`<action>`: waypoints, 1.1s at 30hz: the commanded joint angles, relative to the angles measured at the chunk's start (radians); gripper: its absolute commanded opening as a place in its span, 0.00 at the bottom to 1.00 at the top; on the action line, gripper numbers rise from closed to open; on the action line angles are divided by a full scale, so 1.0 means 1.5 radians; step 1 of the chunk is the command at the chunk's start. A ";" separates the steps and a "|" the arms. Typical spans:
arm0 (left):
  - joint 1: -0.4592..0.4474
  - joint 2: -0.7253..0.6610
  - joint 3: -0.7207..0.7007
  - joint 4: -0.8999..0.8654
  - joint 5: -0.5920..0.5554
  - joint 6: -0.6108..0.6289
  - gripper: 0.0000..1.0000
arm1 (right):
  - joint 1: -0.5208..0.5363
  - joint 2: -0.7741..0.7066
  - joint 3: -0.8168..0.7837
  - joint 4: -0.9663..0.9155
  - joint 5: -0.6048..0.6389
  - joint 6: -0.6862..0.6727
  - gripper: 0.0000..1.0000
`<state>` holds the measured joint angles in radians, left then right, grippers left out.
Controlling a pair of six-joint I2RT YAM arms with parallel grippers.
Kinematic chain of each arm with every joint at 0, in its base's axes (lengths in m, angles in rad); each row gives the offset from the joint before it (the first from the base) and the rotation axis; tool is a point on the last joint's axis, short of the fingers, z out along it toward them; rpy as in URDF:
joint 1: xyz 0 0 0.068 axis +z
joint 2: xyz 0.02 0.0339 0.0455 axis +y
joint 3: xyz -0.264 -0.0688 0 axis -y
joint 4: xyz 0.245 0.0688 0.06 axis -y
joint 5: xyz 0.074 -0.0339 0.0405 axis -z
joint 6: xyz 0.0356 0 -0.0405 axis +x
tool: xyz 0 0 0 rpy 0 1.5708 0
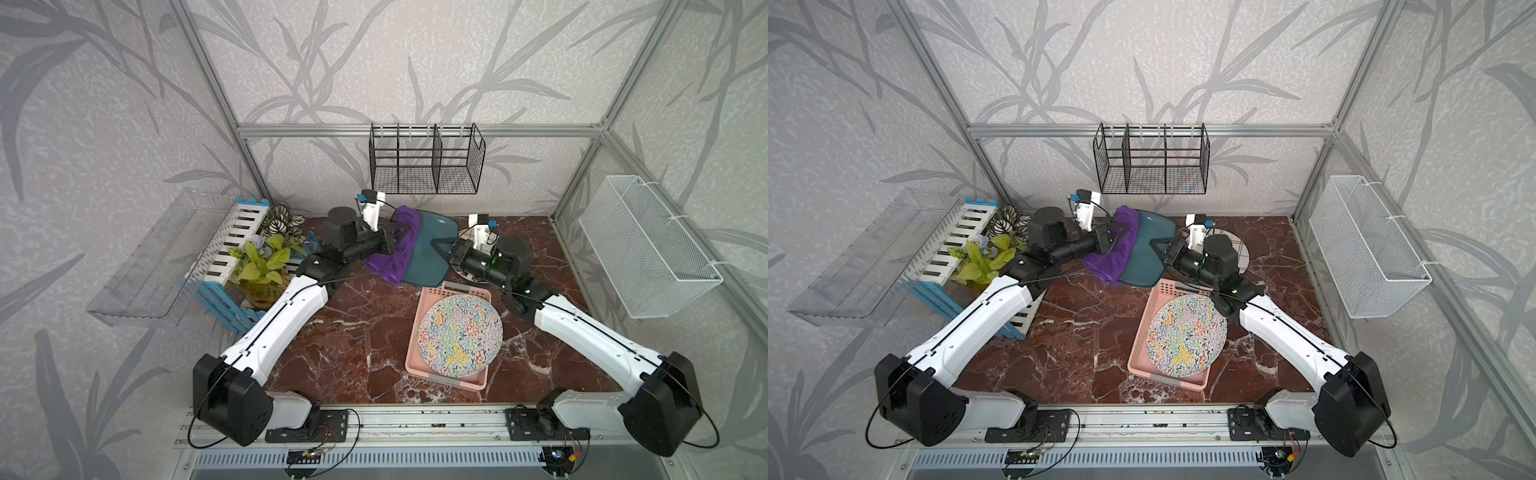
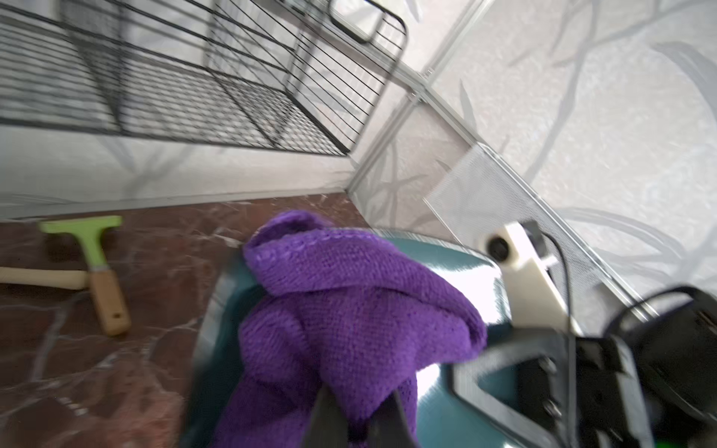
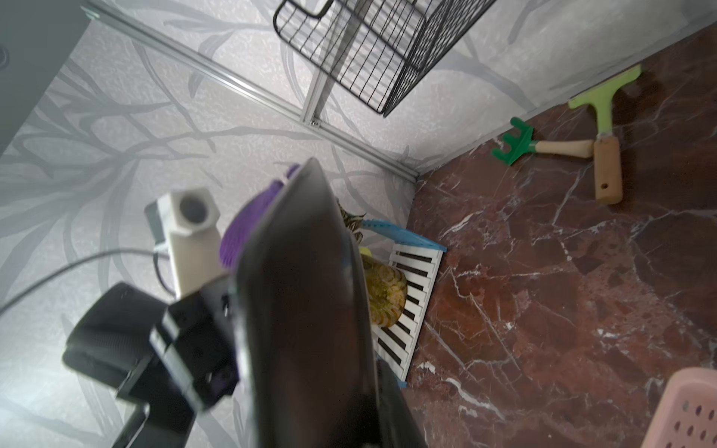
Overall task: Wipe the wet plate dry
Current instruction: Wipe the plate with towel.
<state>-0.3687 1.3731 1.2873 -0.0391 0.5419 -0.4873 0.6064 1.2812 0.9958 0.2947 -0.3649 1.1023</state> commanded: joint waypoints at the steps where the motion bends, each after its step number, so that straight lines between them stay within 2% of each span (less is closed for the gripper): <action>1: -0.039 0.057 0.070 -0.111 0.036 0.056 0.00 | 0.040 -0.081 0.028 0.177 -0.133 -0.024 0.00; 3: -0.097 0.082 0.094 -0.149 0.048 0.095 0.00 | 0.038 -0.092 0.016 0.172 -0.093 -0.033 0.00; 5: -0.138 0.082 0.080 -0.147 0.043 0.095 0.00 | 0.014 -0.108 0.012 0.166 -0.061 -0.034 0.00; 7: -0.141 0.058 0.031 -0.107 0.049 0.063 0.00 | -0.029 -0.117 0.011 0.177 -0.057 -0.003 0.00; 10: -0.113 0.003 -0.050 -0.032 0.044 0.012 0.00 | -0.092 -0.126 0.000 0.221 -0.063 0.059 0.00; 12: -0.042 -0.044 -0.107 0.092 0.129 -0.146 0.00 | -0.143 -0.137 -0.009 0.242 -0.062 0.104 0.00; 13: -0.006 -0.065 -0.135 0.205 0.175 -0.233 0.00 | -0.165 -0.144 -0.014 0.258 -0.063 0.129 0.00; 14: 0.029 -0.083 -0.164 0.339 0.200 -0.360 0.00 | -0.190 -0.148 -0.019 0.280 -0.070 0.150 0.00; 16: 0.085 -0.105 -0.186 0.520 0.192 -0.537 0.00 | -0.231 -0.156 -0.026 0.330 -0.086 0.191 0.00; 18: 0.112 -0.099 -0.162 0.591 0.187 -0.633 0.00 | -0.252 -0.160 -0.030 0.374 -0.100 0.215 0.00; 21: 0.108 -0.066 -0.121 0.685 0.184 -0.744 0.00 | -0.247 -0.145 -0.015 0.447 -0.127 0.247 0.00; 23: 0.099 -0.039 -0.106 0.741 0.171 -0.810 0.00 | -0.217 -0.119 0.005 0.495 -0.144 0.264 0.00; 25: 0.086 -0.016 -0.097 0.779 0.154 -0.859 0.00 | -0.179 -0.100 0.027 0.485 -0.152 0.243 0.00; 29: 0.046 0.021 -0.071 0.839 0.126 -0.900 0.00 | -0.098 -0.067 0.051 0.427 -0.149 0.164 0.00; 33: -0.008 0.035 -0.058 0.853 0.105 -0.901 0.00 | -0.052 0.001 0.084 0.451 -0.141 0.165 0.00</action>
<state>-0.3420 1.4265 1.1595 1.1244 0.7227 -1.7794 0.5083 1.2430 1.0523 0.8375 -0.6106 1.3682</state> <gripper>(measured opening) 0.065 0.189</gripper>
